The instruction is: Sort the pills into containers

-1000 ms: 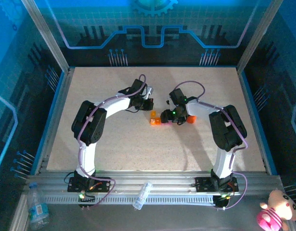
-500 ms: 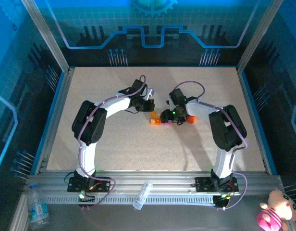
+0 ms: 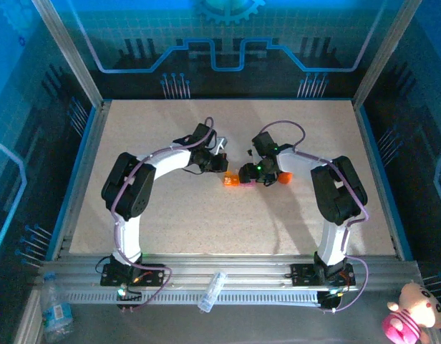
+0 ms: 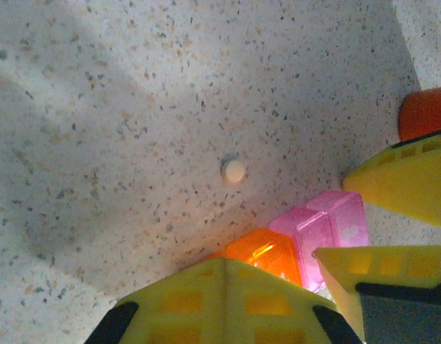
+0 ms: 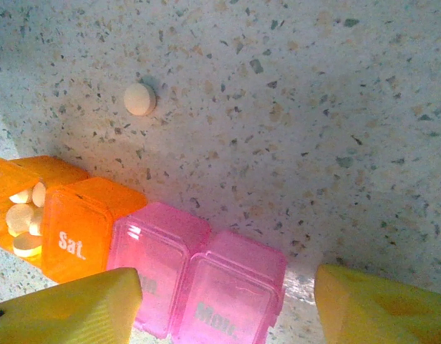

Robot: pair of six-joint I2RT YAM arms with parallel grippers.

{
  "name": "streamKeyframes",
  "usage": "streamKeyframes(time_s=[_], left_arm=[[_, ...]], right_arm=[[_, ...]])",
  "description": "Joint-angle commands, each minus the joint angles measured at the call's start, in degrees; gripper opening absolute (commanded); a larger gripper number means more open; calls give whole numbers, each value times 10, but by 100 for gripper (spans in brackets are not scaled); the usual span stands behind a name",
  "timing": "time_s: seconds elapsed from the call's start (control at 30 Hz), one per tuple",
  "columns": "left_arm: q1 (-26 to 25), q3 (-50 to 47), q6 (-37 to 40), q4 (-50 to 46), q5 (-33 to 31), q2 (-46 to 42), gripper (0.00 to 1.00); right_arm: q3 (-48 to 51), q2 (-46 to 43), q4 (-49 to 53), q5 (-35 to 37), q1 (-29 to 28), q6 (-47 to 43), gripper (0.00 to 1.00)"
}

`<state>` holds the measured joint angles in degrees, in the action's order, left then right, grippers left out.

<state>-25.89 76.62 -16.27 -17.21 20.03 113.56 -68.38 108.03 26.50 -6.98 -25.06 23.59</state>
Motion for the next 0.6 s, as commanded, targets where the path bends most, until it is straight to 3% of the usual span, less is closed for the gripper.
streamKeyframes(time_s=[0.0,0.57], left_arm=[[-6,-11,-7,5,19,-30,0],[-31,-33,-4,3,17,-32,0]], right_arm=[[3,37,16,29,4,7,67],[0,42,18,34,5,5,67]])
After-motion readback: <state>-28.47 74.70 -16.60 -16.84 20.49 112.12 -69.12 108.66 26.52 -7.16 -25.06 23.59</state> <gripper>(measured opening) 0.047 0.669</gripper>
